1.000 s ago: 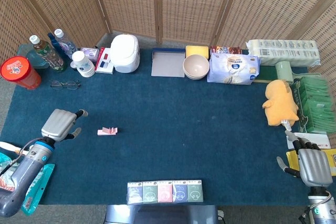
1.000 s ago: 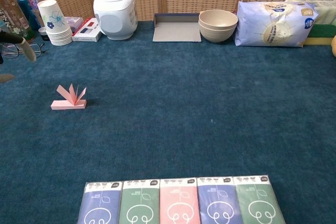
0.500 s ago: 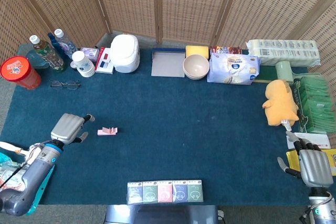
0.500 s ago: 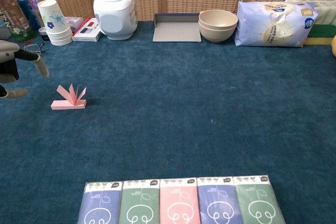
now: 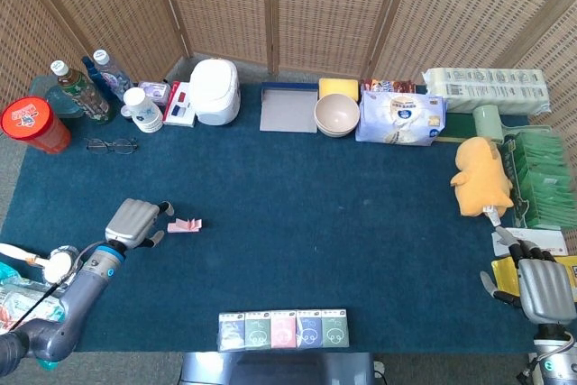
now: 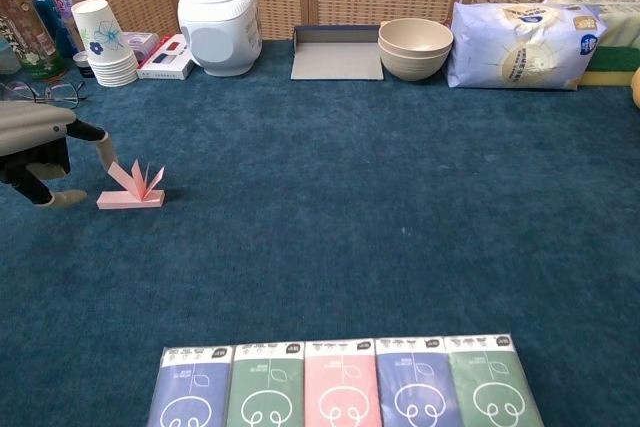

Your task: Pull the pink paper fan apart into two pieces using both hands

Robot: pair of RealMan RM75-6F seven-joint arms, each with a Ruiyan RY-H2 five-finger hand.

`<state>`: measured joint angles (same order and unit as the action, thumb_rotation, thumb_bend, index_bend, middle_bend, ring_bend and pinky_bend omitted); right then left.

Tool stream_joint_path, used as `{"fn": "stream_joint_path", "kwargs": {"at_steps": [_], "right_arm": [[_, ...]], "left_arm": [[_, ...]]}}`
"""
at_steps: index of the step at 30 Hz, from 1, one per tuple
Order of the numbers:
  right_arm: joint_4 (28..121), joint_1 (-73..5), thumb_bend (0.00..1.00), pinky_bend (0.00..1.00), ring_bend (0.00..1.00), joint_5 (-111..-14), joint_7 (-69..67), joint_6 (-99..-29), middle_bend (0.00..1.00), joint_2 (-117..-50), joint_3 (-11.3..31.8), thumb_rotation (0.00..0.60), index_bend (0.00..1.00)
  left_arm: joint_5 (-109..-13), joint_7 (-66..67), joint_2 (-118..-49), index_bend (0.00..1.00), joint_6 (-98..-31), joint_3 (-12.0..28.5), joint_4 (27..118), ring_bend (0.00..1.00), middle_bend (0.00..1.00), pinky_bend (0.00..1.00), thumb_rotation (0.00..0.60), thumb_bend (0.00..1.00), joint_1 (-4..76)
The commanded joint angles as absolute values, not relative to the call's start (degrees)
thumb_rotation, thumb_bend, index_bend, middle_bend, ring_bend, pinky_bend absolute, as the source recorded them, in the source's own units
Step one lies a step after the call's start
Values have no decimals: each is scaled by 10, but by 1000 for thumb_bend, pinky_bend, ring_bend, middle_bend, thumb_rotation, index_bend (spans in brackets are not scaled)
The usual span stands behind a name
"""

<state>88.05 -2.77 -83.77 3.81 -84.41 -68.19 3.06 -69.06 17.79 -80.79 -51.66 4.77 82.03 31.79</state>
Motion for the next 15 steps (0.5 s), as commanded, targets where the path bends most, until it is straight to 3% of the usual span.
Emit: {"fn": "stream_joint_path", "kwargs": {"at_steps": [1,15], "right_arm": [[879,-27,333,384,287,-837,37,-844,337,-682,31,446,151],[876,-21,333,386,287,-835,32,-849,337,-681,30,446,151]], "left_arm": [[-685,184,-818,342,-514,46,813,1000,980,1000,600,344,322],[-671,184,-838,346,-515,40,797,1000,980,1000,600,342,326]]}}
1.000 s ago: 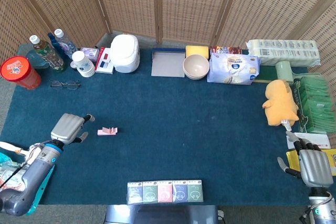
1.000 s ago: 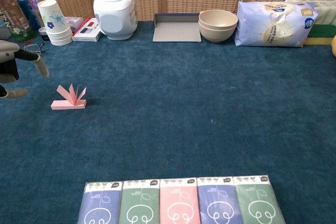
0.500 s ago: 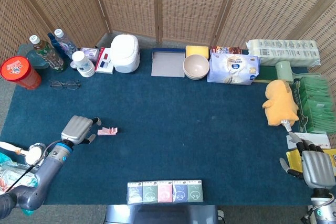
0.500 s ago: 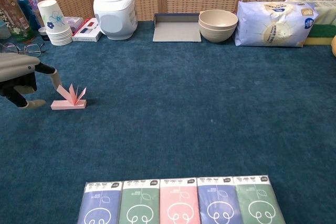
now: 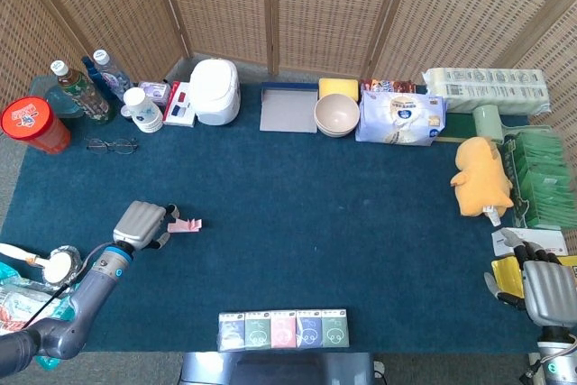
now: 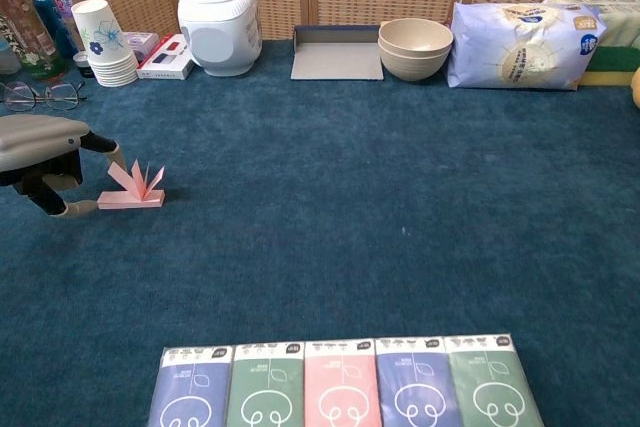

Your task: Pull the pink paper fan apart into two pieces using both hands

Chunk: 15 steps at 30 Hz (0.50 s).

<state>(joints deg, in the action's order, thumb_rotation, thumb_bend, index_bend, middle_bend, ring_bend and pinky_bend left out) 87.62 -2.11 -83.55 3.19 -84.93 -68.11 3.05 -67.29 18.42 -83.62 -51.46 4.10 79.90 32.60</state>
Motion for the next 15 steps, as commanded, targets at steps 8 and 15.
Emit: {"fn": "stream_joint_path", "kwargs": {"at_steps": [8,15], "right_arm": [[873,-17,333,388,287,-834,26,-851,337,-681,31,446,151],[867,-15,333,388,287,-831,19,-851,337,-682,31,448,151]], "left_arm": [[-663,186,-851,371,-521,40,788,1000,980,1000,600,342,327],[-651,202,-856,380,-523,39,786,1000,980,1000,600,343,329]]}}
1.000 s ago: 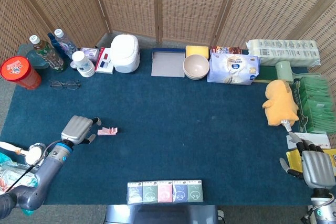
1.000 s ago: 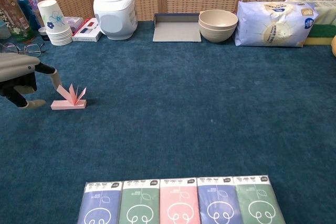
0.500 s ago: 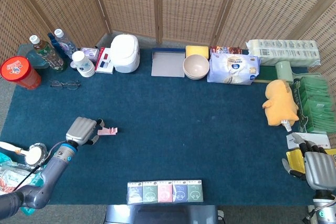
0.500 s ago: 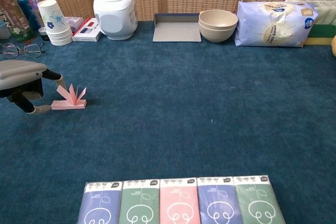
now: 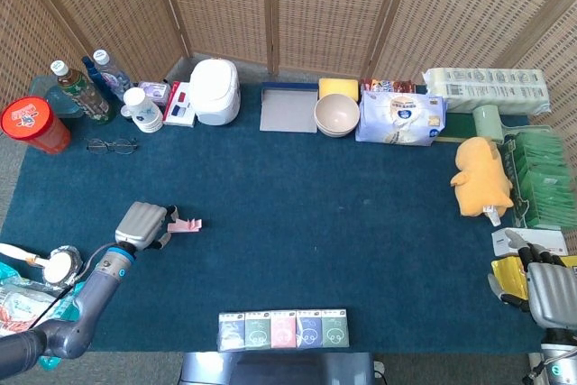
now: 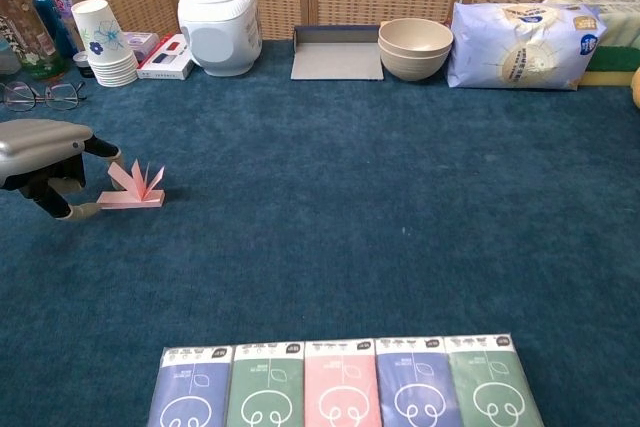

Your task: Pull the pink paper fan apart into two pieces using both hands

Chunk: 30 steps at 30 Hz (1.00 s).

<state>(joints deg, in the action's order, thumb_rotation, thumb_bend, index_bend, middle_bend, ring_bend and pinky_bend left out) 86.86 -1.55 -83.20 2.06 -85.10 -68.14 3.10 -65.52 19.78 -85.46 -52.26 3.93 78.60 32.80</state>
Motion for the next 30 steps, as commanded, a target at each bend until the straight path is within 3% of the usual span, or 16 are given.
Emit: {"fn": "stream_joint_path", "kwargs": {"at_steps": [1,30], "right_arm": [[866,-14,333,388,287,-831,17,-851,337,-682,31,447,151],[840,-5,333,389,287,-827,-22,-852,337,-684,33,447,152]], "left_arm": [[-649,205,-857,380,-524,39,786,1000,980,1000,600,343,329],[-598,265,-868,414,-538,40,803,1000,980,1000,600,343,337]]}}
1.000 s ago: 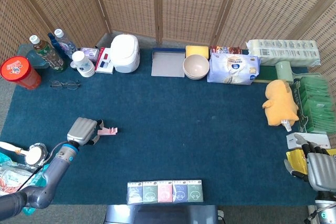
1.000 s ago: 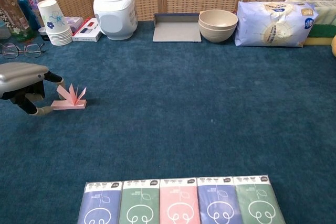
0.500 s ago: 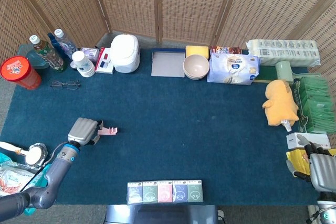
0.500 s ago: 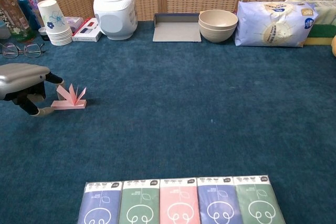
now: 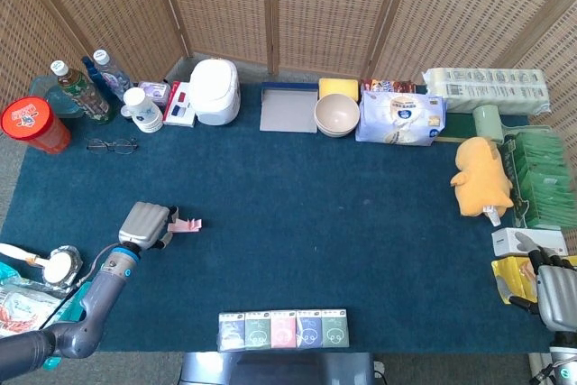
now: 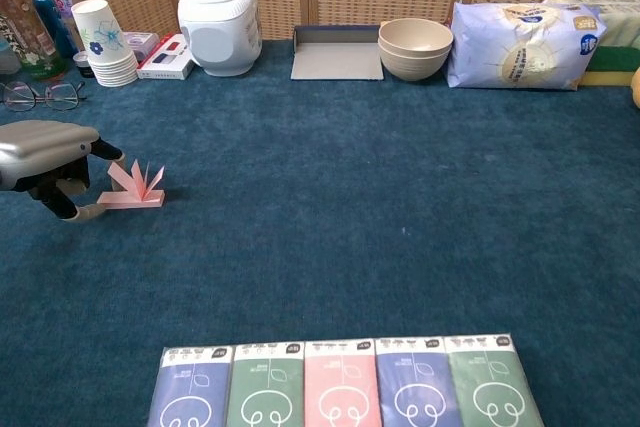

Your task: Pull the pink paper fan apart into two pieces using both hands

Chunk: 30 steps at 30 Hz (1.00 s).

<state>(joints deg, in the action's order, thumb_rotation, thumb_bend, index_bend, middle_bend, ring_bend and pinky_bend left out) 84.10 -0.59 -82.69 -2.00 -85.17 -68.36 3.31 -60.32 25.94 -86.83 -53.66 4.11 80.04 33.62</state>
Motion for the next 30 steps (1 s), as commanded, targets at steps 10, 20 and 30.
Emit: {"fn": "stream_joint_path", "kwargs": {"at_steps": [10,20,30], "right_arm": [[830,-2,333,389,287,-829,-35,-855,337,-688,32,447,154],[824,1,333,389,287,-833,-47,-857,338,-691,31,448,154],[820,2,333,393,287,-835,-53,-860,340,-692,33,446,154]], "left_arm": [[-594,297,-874,538,-563,37,810,1000,1000,1000,600,344,337],[-608,298,-865,607,-572,29,815,1000,1000,1000,600,366,334],[-617,295,-858,615,-573,30,815,1000,1000,1000,600,374,335]]}}
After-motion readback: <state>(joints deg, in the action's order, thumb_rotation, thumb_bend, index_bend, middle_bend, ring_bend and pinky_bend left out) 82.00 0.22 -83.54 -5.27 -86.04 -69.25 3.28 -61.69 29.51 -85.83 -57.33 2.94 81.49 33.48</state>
